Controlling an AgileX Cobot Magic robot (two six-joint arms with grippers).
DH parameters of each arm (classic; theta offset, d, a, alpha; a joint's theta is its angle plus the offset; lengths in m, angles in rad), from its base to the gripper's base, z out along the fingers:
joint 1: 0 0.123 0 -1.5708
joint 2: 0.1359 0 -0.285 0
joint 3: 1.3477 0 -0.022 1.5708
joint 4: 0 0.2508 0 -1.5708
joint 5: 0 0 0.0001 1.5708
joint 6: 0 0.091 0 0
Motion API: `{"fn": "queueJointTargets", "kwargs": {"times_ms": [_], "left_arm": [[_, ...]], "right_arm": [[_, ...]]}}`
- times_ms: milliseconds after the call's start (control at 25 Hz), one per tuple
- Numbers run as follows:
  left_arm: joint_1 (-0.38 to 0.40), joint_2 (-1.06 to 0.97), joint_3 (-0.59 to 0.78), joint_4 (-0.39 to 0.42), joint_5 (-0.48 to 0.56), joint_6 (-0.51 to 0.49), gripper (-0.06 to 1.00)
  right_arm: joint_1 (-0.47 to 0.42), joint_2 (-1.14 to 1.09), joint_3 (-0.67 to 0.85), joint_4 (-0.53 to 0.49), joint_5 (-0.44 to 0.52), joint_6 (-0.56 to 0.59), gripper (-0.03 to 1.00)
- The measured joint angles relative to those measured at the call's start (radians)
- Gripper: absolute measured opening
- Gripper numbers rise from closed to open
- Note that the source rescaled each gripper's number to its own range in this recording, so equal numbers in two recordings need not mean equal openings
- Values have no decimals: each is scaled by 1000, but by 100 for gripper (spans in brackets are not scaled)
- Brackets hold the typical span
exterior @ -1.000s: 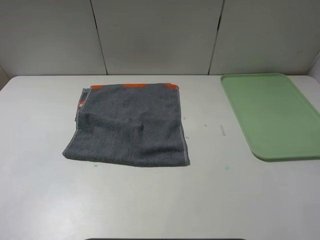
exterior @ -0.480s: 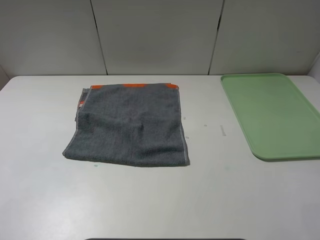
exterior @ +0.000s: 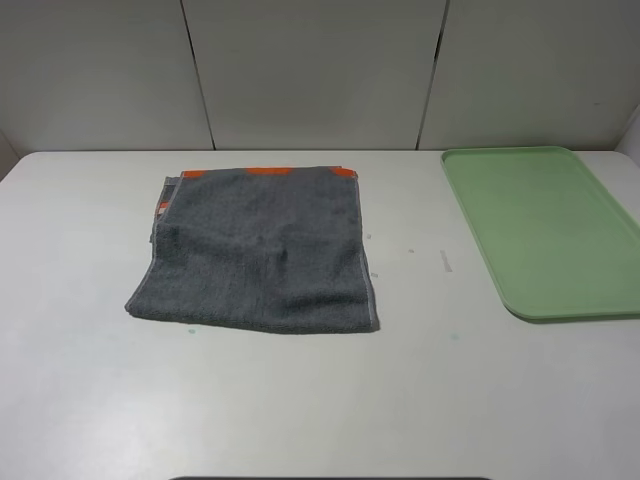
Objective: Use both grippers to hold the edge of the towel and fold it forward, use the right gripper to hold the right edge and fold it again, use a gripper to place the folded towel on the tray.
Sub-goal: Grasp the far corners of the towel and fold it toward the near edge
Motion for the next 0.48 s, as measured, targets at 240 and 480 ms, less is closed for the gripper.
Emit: {"fn": "queueJointTargets", "kwargs": {"times_ms": [240,480], "left_arm": [[0,0,0,0,0,0,99],[0,0,0,0,0,10,99]], "right_arm": [[0,0,0,0,0,0,100],[0,0,0,3,0,0,100]]}}
